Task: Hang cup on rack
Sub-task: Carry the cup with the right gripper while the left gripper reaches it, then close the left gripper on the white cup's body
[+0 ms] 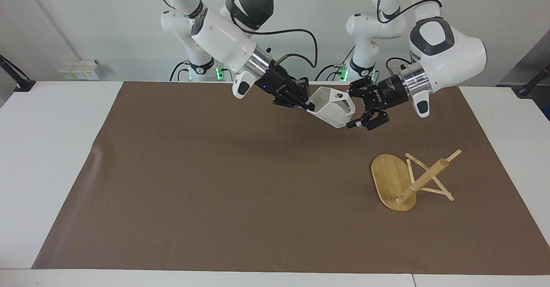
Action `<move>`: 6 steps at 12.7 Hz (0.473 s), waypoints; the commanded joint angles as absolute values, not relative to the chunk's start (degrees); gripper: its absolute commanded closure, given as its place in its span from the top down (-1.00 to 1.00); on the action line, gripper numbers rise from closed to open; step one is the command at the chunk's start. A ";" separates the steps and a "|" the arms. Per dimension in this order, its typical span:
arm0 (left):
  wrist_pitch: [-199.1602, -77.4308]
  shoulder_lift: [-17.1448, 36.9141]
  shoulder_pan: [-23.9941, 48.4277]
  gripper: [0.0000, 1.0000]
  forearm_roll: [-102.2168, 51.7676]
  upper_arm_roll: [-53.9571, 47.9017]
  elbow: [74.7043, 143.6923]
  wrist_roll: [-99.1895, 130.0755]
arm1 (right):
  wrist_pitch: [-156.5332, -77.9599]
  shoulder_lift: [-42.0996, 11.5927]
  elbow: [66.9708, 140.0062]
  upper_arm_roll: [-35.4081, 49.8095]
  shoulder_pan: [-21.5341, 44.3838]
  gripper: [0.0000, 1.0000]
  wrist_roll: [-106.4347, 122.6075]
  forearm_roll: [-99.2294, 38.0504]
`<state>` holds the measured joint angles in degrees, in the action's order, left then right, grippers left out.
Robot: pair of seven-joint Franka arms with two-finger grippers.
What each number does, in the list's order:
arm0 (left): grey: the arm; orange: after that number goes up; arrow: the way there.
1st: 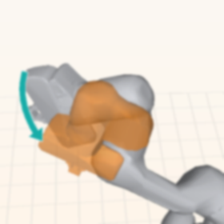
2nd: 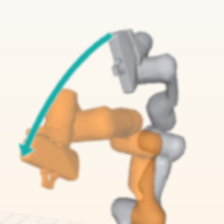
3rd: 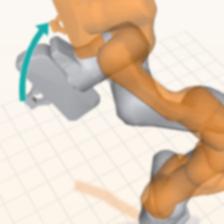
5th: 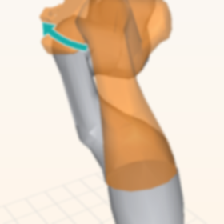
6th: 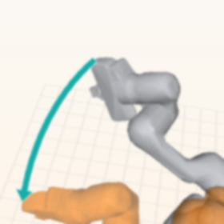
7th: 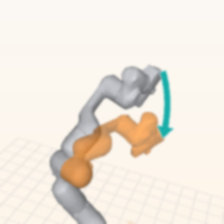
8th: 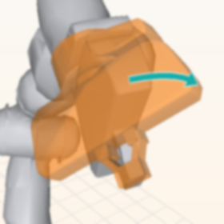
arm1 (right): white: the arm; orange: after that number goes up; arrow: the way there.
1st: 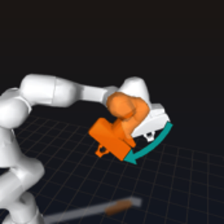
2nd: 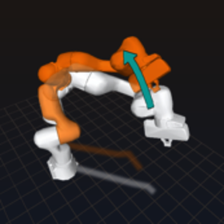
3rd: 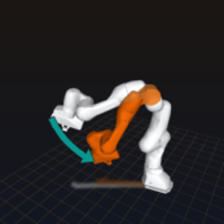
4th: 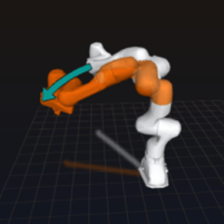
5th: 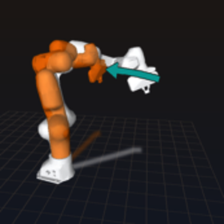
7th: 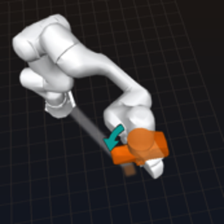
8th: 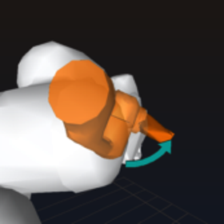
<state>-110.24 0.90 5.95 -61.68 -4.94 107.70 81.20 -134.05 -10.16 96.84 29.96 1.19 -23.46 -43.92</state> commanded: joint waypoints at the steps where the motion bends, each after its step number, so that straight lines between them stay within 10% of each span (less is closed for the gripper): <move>1: -110.83 1.23 7.56 1.00 -62.14 -4.31 107.31 81.65 | -133.33 -9.49 96.94 30.41 0.44 -1.00 -22.24 -44.82; 6: -111.80 0.88 8.70 1.00 -61.53 -4.22 109.33 80.17 | -133.33 -9.49 96.94 30.41 0.44 -1.00 -22.59 -44.74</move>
